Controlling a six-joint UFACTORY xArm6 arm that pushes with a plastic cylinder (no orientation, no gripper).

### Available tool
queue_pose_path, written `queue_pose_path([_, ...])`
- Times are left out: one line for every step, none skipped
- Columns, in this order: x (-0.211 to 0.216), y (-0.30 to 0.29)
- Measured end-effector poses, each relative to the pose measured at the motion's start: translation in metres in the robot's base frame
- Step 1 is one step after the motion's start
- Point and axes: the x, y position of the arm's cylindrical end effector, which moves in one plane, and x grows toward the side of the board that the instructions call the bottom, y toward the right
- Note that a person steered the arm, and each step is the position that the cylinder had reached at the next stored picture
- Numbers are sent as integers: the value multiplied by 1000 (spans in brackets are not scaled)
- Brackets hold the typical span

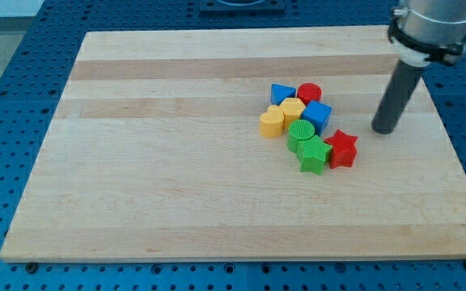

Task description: Separate the group of blocks

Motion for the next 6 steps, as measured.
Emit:
queue_pose_path([0, -9])
queue_pose_path([0, -9])
queue_pose_path([0, -10])
queue_pose_path([0, -25])
queue_pose_path([-1, -51])
queue_pose_path([-3, -74])
